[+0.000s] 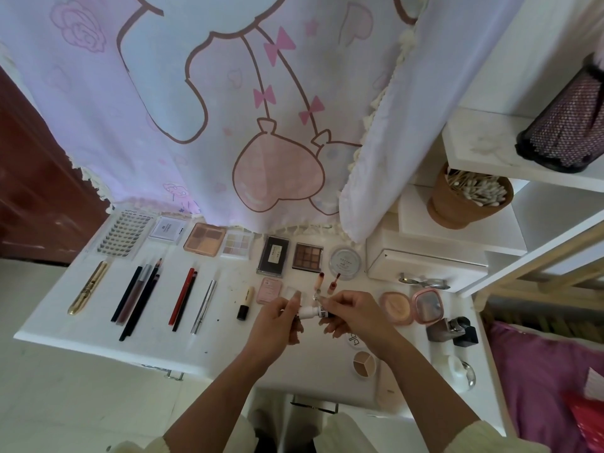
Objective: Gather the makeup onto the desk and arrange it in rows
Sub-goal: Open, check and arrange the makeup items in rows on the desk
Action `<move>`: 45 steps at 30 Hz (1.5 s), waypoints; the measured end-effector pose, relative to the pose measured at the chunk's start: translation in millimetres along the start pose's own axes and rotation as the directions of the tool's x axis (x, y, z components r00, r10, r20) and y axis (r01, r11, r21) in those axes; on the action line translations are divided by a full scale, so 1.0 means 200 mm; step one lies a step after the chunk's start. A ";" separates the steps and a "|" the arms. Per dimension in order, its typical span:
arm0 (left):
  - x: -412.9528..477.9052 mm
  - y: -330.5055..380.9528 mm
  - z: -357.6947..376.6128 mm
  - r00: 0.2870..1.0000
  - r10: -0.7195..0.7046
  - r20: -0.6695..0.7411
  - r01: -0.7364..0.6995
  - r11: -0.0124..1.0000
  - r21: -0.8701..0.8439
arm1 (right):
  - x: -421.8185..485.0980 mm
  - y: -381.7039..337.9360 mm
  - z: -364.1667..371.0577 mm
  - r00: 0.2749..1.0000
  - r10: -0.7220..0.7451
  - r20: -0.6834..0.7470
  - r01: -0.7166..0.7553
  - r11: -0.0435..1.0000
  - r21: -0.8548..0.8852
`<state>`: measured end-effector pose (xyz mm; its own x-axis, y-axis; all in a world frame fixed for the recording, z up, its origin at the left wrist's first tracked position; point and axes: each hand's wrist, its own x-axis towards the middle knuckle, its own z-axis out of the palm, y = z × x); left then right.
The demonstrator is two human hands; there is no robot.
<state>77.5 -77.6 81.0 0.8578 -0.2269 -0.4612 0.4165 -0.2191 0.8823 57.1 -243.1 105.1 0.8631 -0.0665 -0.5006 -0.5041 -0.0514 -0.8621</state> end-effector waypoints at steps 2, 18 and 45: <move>0.00 0.00 0.00 1.000 -0.025 0.013 0.025 0.999 -0.032 | 0.00 0.00 -0.01 1.000 -0.025 -0.004 0.025 1.000 0.004; -0.02 0.03 -0.07 0.982 -0.051 0.180 0.072 0.991 -0.114 | -0.03 -0.03 -0.08 0.990 -0.129 0.060 0.133 0.989 -0.059; -0.03 0.00 -0.15 0.970 0.000 0.244 0.028 0.993 -0.114 | 0.00 -0.12 -0.15 0.981 -0.099 0.166 0.185 0.733 -0.655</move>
<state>80.8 -47.7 87.4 0.7586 -0.4512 -0.4701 0.4723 -0.1163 0.8738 69.0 -272.1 128.0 0.9018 0.1054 -0.4190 -0.2307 -0.7025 -0.6732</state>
